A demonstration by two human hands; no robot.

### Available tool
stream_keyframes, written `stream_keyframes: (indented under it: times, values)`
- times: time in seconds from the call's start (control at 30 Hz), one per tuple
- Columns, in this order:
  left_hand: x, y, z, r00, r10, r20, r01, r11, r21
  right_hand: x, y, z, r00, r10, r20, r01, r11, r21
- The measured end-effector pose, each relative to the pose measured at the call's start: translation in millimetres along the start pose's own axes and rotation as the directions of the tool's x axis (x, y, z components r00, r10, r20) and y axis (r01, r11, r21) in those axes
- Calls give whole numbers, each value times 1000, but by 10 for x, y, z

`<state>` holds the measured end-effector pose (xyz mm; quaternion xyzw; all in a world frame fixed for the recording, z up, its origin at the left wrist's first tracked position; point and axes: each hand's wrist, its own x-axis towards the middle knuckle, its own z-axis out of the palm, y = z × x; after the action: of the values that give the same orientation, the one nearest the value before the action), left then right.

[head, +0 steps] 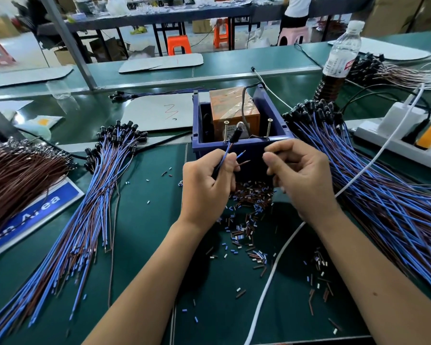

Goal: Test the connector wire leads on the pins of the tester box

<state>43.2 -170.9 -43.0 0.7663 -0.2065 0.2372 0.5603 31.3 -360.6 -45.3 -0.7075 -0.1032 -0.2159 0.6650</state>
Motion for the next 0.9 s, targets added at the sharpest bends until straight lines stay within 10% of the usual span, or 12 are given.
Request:
stream_keyframes:
  times: [0.27,0.9]
  values:
    - [-58,144,171,990,30,-137,-13,993,117,-145,-140,329,984,110,139,-149,938,313]
    - [-82,129,152,938,170,-301,-120,977,179,-92,-159,290,994,89,59,-103,944,314]
